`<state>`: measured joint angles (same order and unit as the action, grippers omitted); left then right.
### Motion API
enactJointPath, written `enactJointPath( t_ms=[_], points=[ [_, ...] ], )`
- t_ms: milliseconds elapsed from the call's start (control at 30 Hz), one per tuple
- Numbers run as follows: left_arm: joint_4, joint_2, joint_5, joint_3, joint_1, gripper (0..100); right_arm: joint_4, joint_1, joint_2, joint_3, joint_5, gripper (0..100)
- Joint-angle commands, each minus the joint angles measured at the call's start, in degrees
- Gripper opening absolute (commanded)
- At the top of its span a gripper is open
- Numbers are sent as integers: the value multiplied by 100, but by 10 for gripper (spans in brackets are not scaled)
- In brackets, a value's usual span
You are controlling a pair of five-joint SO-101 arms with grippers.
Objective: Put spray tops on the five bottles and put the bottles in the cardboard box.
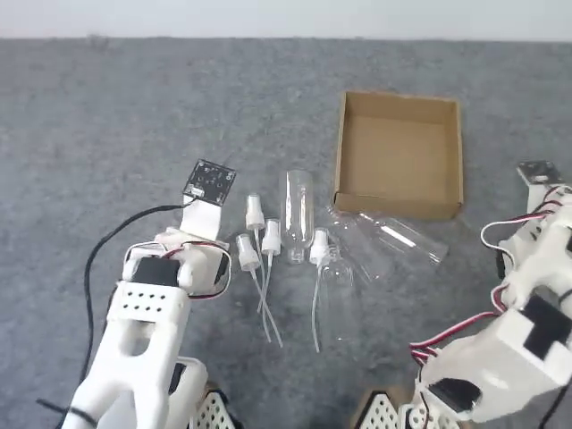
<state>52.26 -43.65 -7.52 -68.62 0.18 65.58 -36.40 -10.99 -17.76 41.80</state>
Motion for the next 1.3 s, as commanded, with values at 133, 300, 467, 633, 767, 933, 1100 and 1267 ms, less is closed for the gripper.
enactJointPath(
  t_ms=[133, 300, 467, 633, 767, 933, 1100, 1267],
  points=[
    [-149, -211, 44, 40, 0, 13, -127, 84, 145, 431, -53, 0],
    [-141, -220, 88, 215, -18, 13, 646, 207, 743, 949, -132, 5],
    [237, -220, 88, 1024, -26, 13, 1244, 1103, 2088, 1116, -976, 5],
    [1178, -220, 97, 2501, -211, 13, 1314, 2466, 3662, 536, -1714, 5],
    [1644, -220, 105, 3758, -695, 13, 1305, 3846, 4646, -70, -2207, 5],
    [2066, -220, 536, 4980, -1029, 13, 1156, 5684, 5112, -422, -2945, 5],
    [2207, -220, 1099, 5833, -1046, 13, -4, 6993, 5130, -1081, -3279, 6],
    [2189, -220, 1829, 6360, -1055, 13, -1323, 7741, 5174, -2075, -3191, 6]
  ],
)
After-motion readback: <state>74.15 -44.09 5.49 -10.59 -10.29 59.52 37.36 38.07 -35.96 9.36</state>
